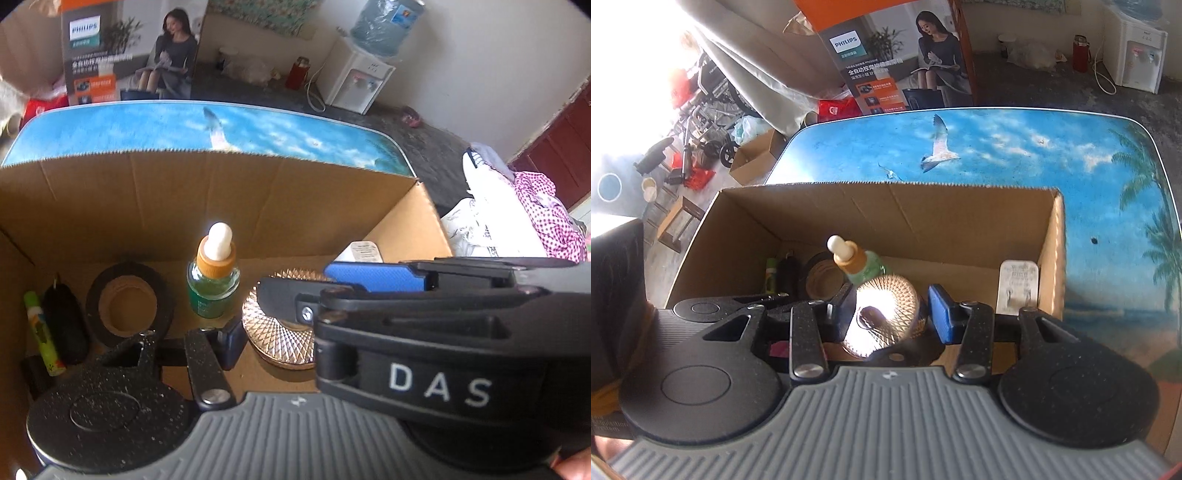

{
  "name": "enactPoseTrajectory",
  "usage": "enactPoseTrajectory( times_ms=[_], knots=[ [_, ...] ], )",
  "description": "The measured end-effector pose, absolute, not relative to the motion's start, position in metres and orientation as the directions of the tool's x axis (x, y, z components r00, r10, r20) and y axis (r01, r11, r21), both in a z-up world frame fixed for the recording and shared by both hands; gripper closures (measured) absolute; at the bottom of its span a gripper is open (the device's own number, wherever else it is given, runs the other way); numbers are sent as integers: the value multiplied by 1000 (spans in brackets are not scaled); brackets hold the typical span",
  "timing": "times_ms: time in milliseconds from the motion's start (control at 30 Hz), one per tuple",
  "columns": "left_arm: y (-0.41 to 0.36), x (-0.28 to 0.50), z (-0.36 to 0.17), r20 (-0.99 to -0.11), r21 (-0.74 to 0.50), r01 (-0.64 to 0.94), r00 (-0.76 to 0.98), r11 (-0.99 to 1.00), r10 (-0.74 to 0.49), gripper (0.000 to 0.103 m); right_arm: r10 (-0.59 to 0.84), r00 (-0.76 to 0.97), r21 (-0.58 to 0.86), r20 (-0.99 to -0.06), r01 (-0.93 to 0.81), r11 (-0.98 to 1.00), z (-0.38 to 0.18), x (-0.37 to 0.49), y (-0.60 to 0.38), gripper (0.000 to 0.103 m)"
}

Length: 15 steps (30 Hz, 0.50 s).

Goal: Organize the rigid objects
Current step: 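Lower the gold jar into the box and open the right tool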

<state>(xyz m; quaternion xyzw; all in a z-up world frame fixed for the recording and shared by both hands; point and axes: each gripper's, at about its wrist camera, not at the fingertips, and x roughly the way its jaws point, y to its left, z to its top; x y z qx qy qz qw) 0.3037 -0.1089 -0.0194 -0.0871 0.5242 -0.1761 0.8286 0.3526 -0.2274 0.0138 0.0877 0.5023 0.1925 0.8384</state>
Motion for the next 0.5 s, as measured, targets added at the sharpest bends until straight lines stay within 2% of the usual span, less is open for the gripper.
enactPoseTrajectory(
  times_ms=[167,333,500],
  knots=[
    [-106,302,-19,-836,-334,190,392,923,-384,44,420,430,350,-799,-236,907,9,355,-226,60],
    [-106,292,-12,-822,-315,212,426,925,-377,37,426,465,356,-776,-234,905,15,344,-231,60],
    [-101,267,11,-782,-301,251,487,920,-389,29,459,550,406,-698,-224,886,38,309,-245,60]
  ],
)
